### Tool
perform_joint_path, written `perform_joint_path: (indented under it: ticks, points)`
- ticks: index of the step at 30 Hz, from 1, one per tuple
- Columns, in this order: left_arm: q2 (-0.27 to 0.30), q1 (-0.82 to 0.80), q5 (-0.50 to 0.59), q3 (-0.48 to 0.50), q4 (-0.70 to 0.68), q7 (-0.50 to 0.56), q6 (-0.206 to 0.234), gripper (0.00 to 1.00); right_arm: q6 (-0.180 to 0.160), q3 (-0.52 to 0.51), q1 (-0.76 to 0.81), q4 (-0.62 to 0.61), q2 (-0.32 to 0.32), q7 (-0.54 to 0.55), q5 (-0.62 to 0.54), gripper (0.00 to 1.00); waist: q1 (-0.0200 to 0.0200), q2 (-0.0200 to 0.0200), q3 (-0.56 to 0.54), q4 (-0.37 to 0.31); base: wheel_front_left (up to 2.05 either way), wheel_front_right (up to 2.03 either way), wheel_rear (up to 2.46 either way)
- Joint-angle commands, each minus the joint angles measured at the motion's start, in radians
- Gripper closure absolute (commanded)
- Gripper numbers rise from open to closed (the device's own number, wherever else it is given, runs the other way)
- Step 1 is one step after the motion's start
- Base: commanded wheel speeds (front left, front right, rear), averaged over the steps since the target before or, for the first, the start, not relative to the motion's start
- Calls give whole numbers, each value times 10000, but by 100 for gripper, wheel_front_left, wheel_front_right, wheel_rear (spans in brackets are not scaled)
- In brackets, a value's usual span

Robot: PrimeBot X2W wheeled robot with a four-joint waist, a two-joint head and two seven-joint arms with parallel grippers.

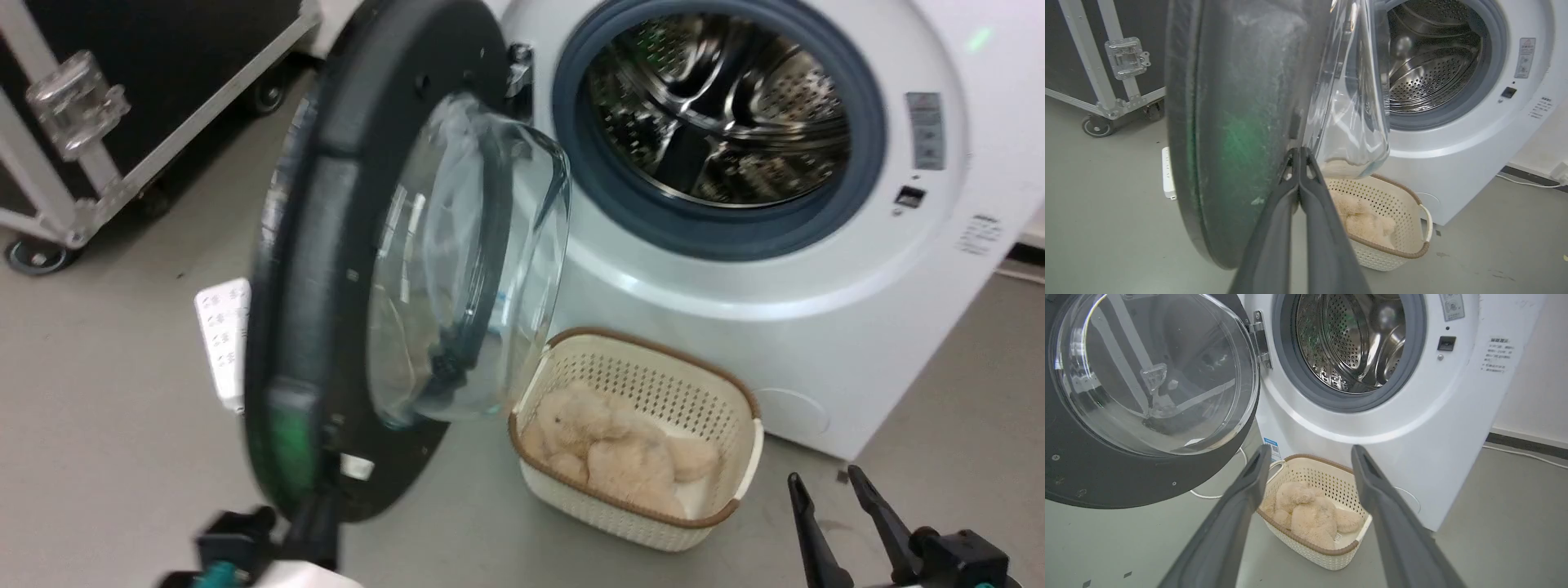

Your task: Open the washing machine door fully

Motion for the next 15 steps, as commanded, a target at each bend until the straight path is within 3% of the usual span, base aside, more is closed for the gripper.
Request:
perform_joint_path:
  ticks: [1,8,15]
  points:
    - [202,-166,-72,234,-106,69,72,100,6,34,-93,-23,16,59,-22,0,1,0,246,170,0,0,0]
    - [1337,-1060,-653,1281,50,775,-250,100,6,99,-366,-280,16,264,-290,0,1,0,1099,87,0,0,0]
    - [2726,-2150,-1070,2167,1183,1485,-698,100,6,132,-775,-504,16,476,-529,0,1,0,1933,-334,0,0,0]
